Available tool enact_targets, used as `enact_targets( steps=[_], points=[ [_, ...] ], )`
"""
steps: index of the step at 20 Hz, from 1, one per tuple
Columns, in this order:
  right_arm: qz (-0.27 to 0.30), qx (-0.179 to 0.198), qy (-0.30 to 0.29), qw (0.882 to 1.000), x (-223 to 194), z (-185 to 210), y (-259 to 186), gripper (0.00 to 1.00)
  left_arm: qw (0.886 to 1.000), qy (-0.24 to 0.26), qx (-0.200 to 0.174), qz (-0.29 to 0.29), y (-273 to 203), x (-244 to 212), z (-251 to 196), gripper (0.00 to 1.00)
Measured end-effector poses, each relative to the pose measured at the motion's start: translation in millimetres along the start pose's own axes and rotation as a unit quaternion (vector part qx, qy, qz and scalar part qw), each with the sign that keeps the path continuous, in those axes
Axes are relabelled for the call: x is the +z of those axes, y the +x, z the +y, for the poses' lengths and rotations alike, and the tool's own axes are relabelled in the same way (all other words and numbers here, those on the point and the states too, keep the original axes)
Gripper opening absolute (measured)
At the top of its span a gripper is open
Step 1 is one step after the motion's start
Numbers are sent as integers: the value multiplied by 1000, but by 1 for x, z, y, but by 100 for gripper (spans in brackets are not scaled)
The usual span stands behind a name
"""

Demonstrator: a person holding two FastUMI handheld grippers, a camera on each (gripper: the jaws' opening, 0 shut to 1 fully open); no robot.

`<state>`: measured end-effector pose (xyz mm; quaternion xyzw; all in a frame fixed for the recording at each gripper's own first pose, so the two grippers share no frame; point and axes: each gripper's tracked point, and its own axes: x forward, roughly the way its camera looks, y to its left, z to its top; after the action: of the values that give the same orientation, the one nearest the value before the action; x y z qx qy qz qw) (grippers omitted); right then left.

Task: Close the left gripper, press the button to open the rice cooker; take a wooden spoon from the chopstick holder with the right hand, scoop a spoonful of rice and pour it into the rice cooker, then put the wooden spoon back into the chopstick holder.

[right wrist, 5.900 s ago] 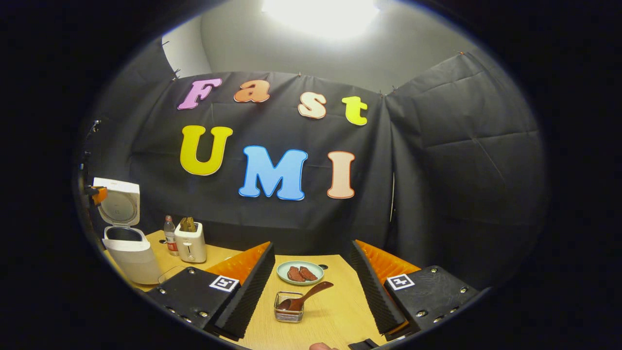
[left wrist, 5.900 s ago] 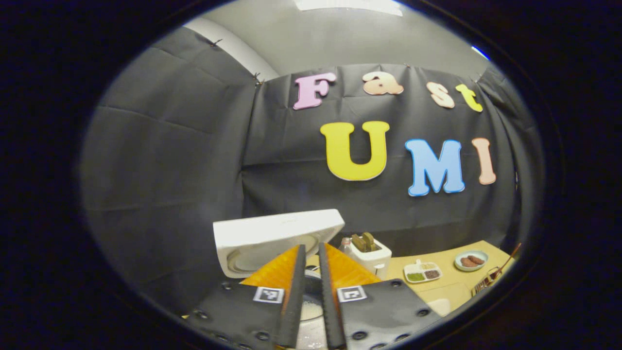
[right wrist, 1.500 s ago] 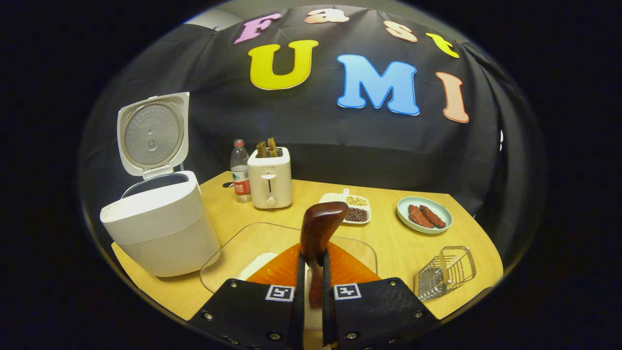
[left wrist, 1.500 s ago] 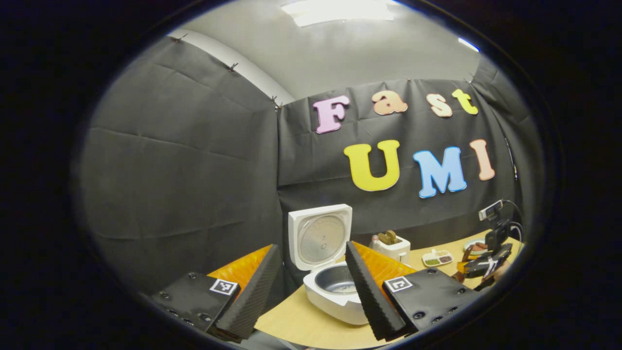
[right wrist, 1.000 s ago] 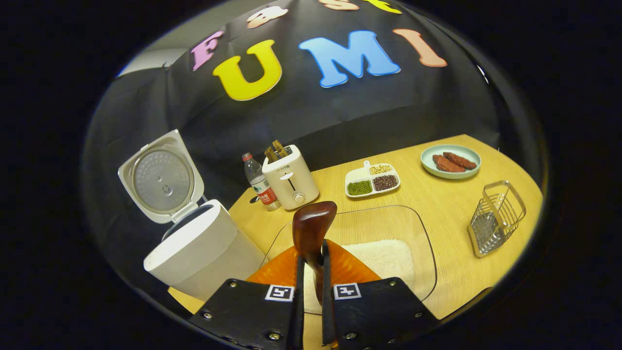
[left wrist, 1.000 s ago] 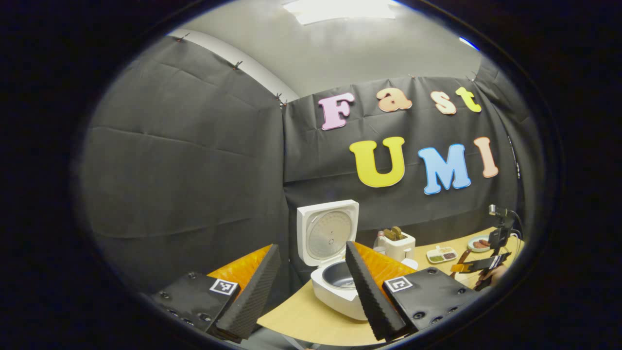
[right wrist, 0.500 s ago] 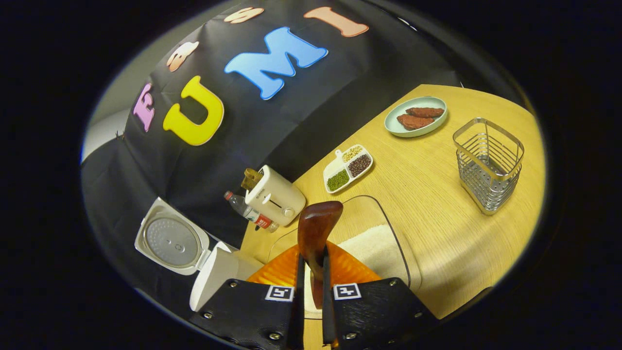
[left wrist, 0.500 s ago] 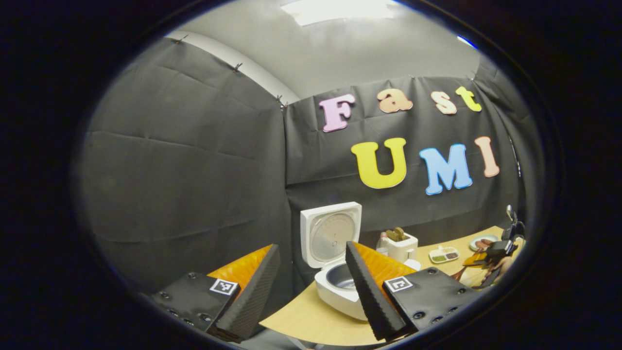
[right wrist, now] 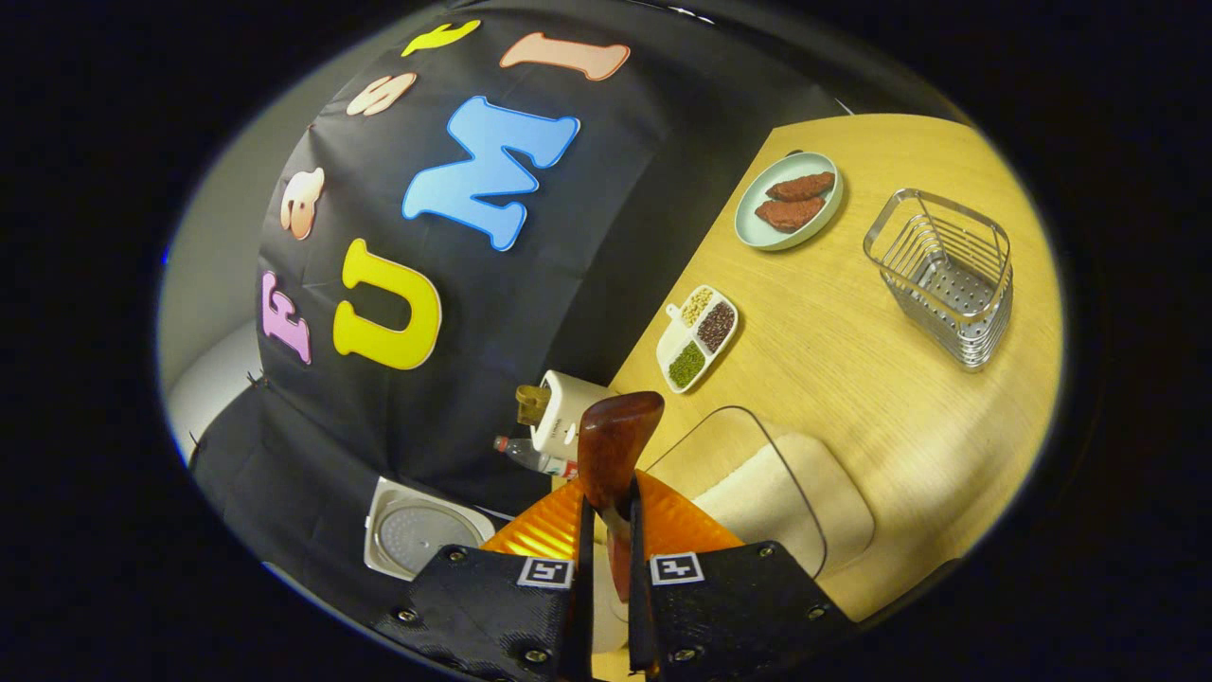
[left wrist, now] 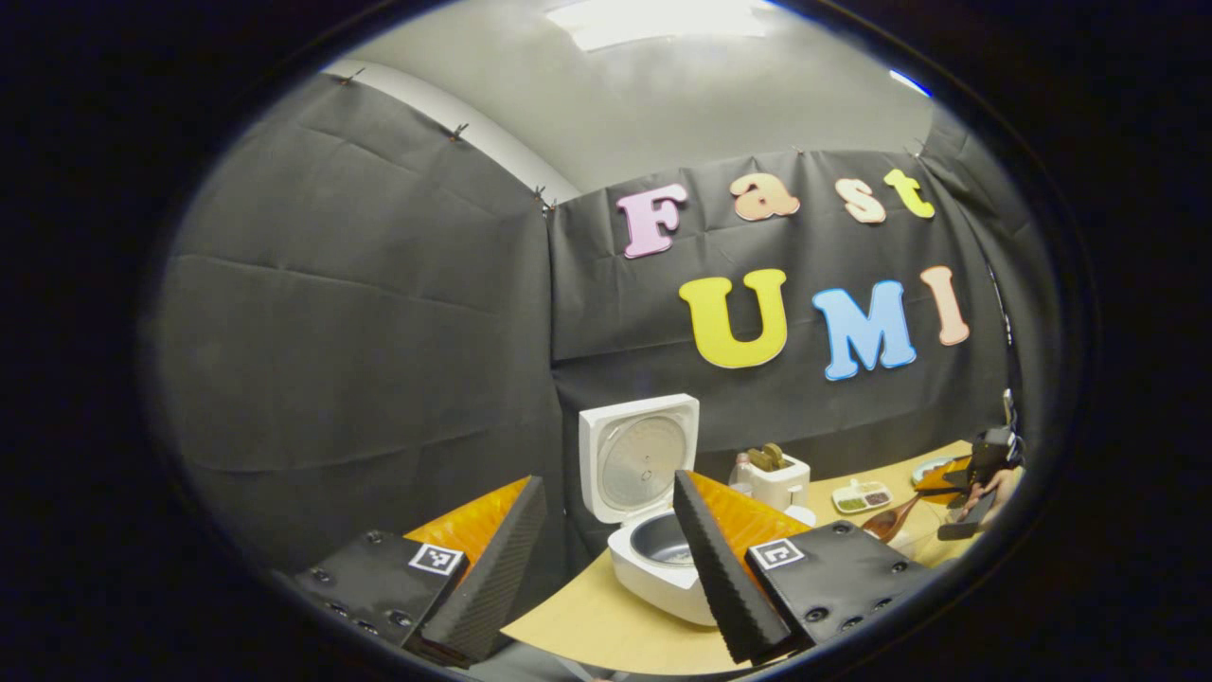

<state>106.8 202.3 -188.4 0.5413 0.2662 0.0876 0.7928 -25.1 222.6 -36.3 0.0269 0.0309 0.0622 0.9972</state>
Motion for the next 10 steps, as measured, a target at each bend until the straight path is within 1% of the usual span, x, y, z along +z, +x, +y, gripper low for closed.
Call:
enact_targets(
  steps=[6, 10],
  points=[
    [30, 46, 20, 998, -9, 48, 6, 15, 1000, -8, -1, -5, -1, -6, -2, 94],
    [45, 76, 6, 996, -16, 86, 9, 15, 1000, -21, 5, 5, -4, -18, 4, 94]
  ],
)
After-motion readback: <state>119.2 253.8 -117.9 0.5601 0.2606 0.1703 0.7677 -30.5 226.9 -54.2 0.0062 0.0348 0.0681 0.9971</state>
